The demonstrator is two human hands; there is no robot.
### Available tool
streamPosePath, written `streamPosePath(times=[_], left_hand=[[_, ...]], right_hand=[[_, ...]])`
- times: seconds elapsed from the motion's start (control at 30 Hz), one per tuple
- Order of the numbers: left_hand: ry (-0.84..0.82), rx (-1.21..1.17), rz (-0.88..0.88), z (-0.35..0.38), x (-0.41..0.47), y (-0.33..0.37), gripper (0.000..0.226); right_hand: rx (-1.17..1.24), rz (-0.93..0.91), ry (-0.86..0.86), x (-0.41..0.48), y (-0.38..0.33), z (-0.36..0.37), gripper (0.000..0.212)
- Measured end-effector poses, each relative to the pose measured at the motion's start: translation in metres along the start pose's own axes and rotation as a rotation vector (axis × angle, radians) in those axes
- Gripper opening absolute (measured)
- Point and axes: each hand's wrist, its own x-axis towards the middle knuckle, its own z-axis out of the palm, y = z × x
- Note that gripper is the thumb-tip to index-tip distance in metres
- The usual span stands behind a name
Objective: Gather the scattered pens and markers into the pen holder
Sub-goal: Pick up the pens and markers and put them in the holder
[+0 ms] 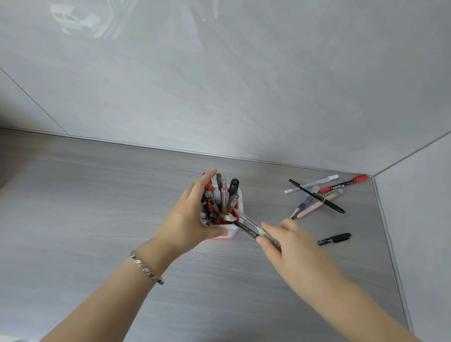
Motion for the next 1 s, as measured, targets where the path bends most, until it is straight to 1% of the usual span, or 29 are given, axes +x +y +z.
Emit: streamPosePath(times=[0.1,0.13,0.17,0.2,0.27,0.3,0.33,0.37,0.4,0.5,0.63,0.67,0.7,0.77,0.8,0.87,0.93,1.0], left_hand=[[0.0,0.0,0.008,0.0,0.0,-0.001,0.108],[0.004,-0.002,0.012,0.001,0.001,-0.002,0.108],[0.011,-0.005,0.011,0.001,0.001,-0.002,0.108],[0.018,-0.011,0.007,0.001,0.001,-0.002,0.108],[0.035,-0.02,0.002,0.002,0.001,-0.001,0.107],[0.043,-0.022,0.003,0.002,0.001,-0.001,0.106],[0.048,-0.023,0.003,0.002,0.002,-0.001,0.106],[0.048,-0.023,0.001,0.003,0.002,-0.001,0.106],[0.046,-0.025,-0.002,0.003,0.002,-0.002,0.106],[0.045,-0.033,-0.009,0.003,0.002,-0.003,0.107],[0.048,-0.028,-0.006,0.003,0.001,-0.003,0.106],[0.051,-0.023,-0.006,0.003,0.001,-0.003,0.107],[0.052,-0.017,-0.004,0.003,0.002,-0.003,0.107],[0.049,-0.008,-0.001,0.004,0.002,-0.003,0.108],[0.047,-0.008,0.0,0.004,0.002,-0.003,0.109],[0.049,-0.012,0.004,0.004,0.001,-0.003,0.109],[0.055,-0.016,0.015,0.004,0.001,-0.004,0.107],[0.059,-0.022,0.017,0.005,0.002,-0.005,0.106]], right_hand=[[-0.076,0.023,-0.075,0.011,-0.01,-0.004,0.03],[-0.074,0.029,-0.099,0.017,-0.014,-0.005,0.033],[-0.046,0.036,-0.12,0.024,-0.017,-0.007,0.037],[0.021,0.027,-0.117,0.031,-0.018,-0.008,0.034],[0.221,0.044,-0.039,0.042,-0.015,-0.01,0.007],[0.333,0.066,-0.011,0.043,-0.013,-0.012,0.018],[0.46,0.085,0.01,0.044,-0.009,-0.012,0.021],[0.552,0.085,0.032,0.043,-0.006,-0.014,0.016],[0.594,0.075,0.067,0.041,-0.003,-0.015,0.012],[0.627,0.006,0.201,0.037,0.003,-0.017,0.017],[0.869,-0.092,0.359,0.041,-0.008,-0.005,0.023],[0.861,-0.11,0.409,0.045,-0.011,0.001,0.024],[0.796,-0.137,0.443,0.049,-0.013,0.008,0.022],[0.648,-0.183,0.442,0.056,-0.014,0.023,0.007],[0.613,-0.199,0.423,0.058,-0.014,0.031,0.007],[0.612,-0.24,0.411,0.058,-0.014,0.044,0.022],[0.59,-0.298,0.482,0.057,-0.016,0.053,0.037],[0.536,-0.361,0.556,0.059,-0.016,0.06,0.045]])
